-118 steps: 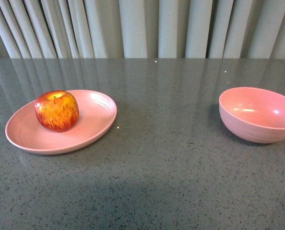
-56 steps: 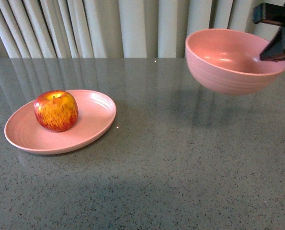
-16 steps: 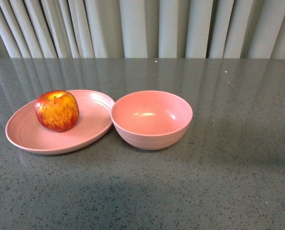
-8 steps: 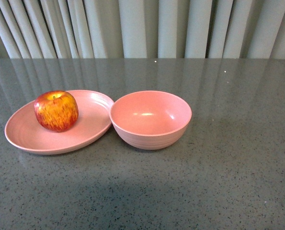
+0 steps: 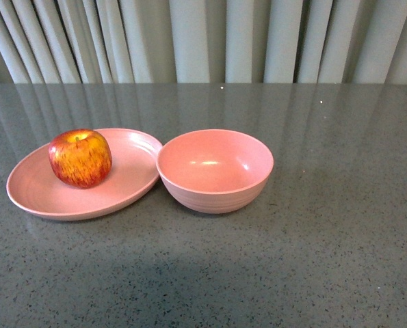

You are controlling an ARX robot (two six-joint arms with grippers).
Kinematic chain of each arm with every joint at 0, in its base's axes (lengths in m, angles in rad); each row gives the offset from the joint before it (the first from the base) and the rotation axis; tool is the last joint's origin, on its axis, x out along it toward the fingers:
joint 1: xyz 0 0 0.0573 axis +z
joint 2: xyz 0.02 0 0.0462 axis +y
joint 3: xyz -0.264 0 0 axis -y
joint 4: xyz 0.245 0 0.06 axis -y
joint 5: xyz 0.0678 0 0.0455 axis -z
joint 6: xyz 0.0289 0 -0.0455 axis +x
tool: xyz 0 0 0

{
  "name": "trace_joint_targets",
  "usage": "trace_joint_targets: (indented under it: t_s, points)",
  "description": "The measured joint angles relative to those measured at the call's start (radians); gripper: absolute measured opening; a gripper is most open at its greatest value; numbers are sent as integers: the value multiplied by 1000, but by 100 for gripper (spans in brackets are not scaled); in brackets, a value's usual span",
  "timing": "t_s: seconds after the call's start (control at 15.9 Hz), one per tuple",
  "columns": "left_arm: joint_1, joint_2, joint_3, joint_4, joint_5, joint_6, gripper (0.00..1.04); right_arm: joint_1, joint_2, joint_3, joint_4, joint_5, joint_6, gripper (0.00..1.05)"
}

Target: Move apple from plate to bowl

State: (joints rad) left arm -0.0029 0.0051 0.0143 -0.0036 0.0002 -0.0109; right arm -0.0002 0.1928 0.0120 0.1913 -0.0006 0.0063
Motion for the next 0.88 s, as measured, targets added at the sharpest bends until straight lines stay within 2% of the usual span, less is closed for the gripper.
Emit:
trace_joint_targets:
  t_s: [0.06,0.19,0.75,0.82,0.88]
  points:
    - [0,0,0,0,0,0,98,0,-21,0,-18,0,0,2]
    - [0,0,0,0,-2,0,98,0,-178,0,-198,0,0,2]
    - [0,0,0,0,0,0,98,0,-190,1,-195,0,0,2]
    - [0,0,0,0,0,0,98,0,-190,1,-195,0,0,16]
    - [0,0,0,0,0,0,98,0,-190,1,-195,0,0,25]
